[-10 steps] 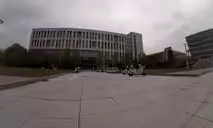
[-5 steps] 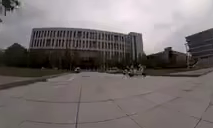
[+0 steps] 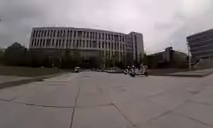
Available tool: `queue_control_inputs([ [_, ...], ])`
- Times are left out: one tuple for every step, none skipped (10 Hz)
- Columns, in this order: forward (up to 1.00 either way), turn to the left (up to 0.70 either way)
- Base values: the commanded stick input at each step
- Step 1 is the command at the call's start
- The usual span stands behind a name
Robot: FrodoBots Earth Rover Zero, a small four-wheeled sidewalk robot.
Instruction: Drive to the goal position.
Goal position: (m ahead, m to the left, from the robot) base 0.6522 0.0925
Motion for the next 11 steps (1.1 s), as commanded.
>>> queue_control_inputs([
  [0.70, 0.00],
  [0.70, 0.00],
  [0.70, 0.00],
  [0.70, 0.00],
  [0.70, 0.00],
  [0.70, 0.00],
  [0.70, 0.00],
  [0.70, 0.00],
  [0.70, 0.00],
  [0.70, 0.00],
  [0.70, 0.00],
])
